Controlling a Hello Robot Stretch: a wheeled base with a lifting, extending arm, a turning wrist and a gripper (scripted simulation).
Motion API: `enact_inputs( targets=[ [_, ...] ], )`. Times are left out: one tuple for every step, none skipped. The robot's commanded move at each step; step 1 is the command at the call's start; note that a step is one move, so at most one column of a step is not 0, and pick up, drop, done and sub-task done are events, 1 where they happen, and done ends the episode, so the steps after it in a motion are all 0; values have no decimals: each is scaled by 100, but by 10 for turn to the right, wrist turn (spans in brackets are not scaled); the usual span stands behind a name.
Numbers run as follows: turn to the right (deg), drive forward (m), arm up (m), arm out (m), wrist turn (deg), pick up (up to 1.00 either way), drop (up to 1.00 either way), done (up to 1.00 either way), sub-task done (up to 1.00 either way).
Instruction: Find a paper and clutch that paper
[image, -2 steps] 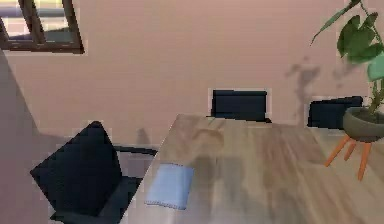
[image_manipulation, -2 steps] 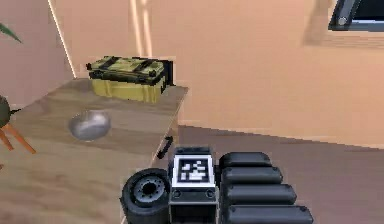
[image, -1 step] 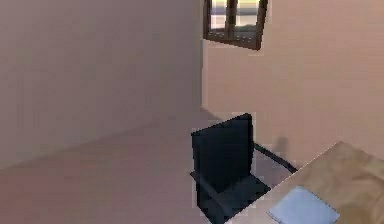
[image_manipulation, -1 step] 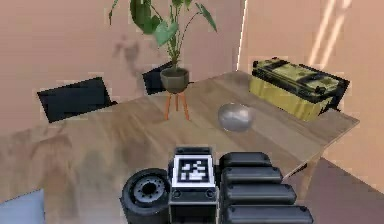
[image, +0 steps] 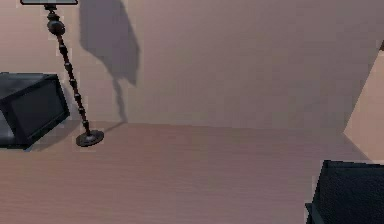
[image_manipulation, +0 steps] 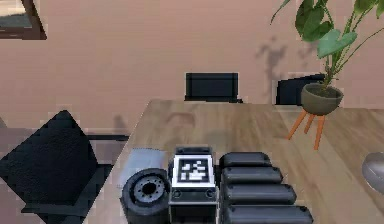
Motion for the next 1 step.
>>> enact_inputs(
  targets=[
    [0,0,0,20,0,0,0,0,0]
  ],
)
